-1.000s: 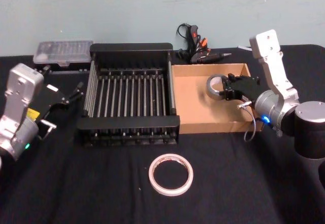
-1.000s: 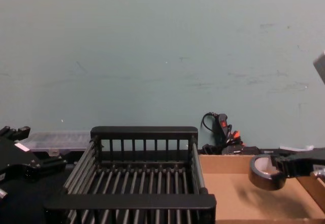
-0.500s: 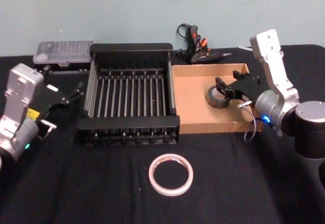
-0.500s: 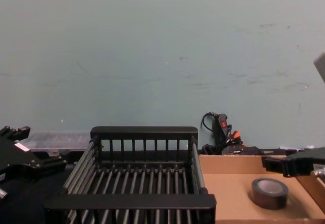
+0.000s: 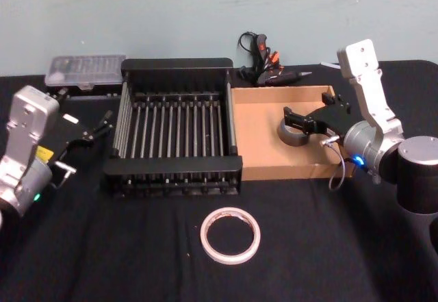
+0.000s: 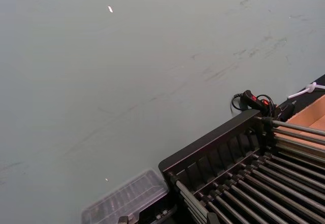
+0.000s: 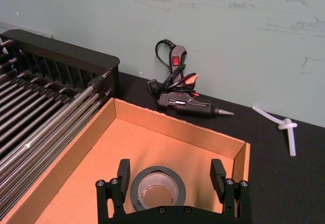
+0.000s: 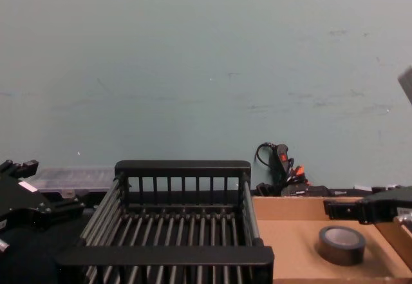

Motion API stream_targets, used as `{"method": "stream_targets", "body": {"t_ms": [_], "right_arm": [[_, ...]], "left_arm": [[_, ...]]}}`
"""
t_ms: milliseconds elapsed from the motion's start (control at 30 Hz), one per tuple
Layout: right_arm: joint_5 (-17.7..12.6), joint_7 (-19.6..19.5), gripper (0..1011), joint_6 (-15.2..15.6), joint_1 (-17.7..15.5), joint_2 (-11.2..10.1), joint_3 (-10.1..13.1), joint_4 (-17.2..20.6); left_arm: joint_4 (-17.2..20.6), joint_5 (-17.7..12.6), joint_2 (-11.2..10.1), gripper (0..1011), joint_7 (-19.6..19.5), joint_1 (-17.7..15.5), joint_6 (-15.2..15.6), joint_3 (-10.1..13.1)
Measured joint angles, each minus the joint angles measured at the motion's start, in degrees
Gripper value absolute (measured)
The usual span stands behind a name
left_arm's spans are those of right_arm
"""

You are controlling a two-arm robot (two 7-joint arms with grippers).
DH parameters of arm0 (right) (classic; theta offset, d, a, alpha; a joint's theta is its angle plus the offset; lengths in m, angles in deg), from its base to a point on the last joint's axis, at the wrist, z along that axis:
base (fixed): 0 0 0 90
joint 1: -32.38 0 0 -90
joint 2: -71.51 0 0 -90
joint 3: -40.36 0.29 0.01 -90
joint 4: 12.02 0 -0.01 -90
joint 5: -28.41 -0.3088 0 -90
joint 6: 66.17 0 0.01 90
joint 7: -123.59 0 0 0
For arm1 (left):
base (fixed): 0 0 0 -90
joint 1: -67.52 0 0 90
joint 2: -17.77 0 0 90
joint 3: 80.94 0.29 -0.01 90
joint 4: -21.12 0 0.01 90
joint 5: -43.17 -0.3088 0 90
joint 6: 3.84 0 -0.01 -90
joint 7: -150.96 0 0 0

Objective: Pick up the white tape and place it into the black box , Pick up the silver tape and place it into the brown box.

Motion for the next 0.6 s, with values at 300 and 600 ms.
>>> {"method": "stream_targets", "body": {"t_ms": [300,600], "right_arm": [[-0.3,0.9,1003,0.2,-0.7,0.0,1.1,1.3],[-2.3,4.0,1002,1.7,-3.7,-1.3,3.3,7.5]], "left_arm": [[0.0,0.0,0.0,1001,0.0,0.0,0.0,0.0],[0.0,0.0,0.0,1002,0.0,0.0,0.0,0.0]]}}
